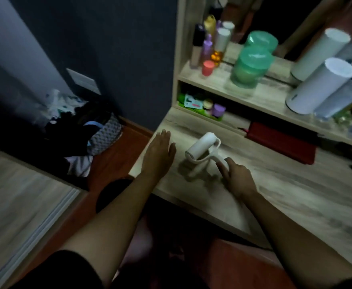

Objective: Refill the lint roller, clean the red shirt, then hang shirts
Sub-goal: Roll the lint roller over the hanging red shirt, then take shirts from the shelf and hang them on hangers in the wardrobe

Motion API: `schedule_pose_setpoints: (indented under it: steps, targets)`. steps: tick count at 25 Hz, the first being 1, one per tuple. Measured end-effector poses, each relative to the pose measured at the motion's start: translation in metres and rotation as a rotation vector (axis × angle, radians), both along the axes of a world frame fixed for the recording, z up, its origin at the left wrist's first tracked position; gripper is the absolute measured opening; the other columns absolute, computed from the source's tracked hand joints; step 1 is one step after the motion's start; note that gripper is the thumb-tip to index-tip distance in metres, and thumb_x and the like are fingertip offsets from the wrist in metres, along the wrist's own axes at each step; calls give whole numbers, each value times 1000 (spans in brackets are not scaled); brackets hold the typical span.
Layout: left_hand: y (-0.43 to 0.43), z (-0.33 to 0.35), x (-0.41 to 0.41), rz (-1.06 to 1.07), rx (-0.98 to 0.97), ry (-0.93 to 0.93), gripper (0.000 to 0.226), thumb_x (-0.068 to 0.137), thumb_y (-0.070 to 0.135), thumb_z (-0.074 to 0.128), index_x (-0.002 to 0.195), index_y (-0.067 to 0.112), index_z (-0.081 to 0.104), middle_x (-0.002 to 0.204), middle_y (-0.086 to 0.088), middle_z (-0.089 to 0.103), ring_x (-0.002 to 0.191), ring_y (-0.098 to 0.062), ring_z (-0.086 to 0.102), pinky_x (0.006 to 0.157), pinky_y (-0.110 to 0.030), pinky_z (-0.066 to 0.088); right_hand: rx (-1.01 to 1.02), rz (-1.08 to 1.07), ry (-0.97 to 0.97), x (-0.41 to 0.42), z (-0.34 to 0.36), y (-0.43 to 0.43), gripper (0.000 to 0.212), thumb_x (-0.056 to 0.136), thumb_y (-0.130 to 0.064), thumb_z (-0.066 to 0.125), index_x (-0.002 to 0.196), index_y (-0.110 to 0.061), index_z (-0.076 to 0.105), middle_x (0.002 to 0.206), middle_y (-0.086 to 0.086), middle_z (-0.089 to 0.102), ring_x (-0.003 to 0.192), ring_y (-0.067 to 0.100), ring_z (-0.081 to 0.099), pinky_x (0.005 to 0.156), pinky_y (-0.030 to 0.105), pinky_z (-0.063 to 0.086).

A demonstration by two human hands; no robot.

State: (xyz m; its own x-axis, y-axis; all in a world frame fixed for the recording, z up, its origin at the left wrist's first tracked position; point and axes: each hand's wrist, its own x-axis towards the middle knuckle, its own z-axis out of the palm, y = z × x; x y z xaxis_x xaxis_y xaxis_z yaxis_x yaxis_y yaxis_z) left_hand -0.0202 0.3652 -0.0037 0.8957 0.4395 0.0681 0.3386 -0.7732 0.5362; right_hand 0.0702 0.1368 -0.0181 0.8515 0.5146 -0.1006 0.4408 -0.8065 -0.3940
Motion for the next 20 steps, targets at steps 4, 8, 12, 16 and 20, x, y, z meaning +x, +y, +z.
schedule_pose_setpoints:
  steps: [4, 8, 12, 16, 20]
  targets:
    - [-30, -42, 19, -125, 63, 173, 53, 96, 27, 26, 144, 4, 23, 154, -17, 22, 144, -31, 14, 116, -40, 19, 13, -51, 2, 5, -20, -32, 45, 93, -53, 34, 116, -16, 48, 82, 13, 70, 76, 35, 65, 66, 40, 50]
    - [-39, -64, 16, -137, 66, 266, 56, 97, 29, 33, 146, 6, 19, 156, -16, 17, 145, -29, 10, 115, -41, 16, 44, -78, -73, 7, -28, -43, 45, 93, -52, 35, 118, -16, 45, 101, 10, 66, 83, 31, 65, 68, 41, 51]
    - [-33, -51, 18, -146, 71, 314, 58, 97, 32, 34, 146, 6, 17, 156, -15, 15, 145, -29, 9, 116, -42, 15, -29, -14, -163, 11, -29, -41, 44, 93, -54, 35, 107, -16, 53, 101, 7, 61, 91, 24, 57, 72, 39, 50]
    - [0, 9, 16, -105, 138, 231, 57, 98, 35, 33, 147, 10, 18, 157, -10, 16, 145, -25, 11, 116, -39, 13, -97, 71, -213, 19, 0, -22, 45, 86, -57, 46, 109, -20, 54, 108, 4, 57, 95, 23, 54, 80, 38, 46]
    - [68, 107, 2, 12, 297, 107, 56, 98, 37, 30, 147, 12, 19, 157, -6, 17, 145, -21, 10, 117, -37, 11, 176, 315, -440, 30, 108, 83, 45, 81, -55, 46, 103, -16, 57, 99, 6, 57, 91, 28, 55, 77, 37, 44]
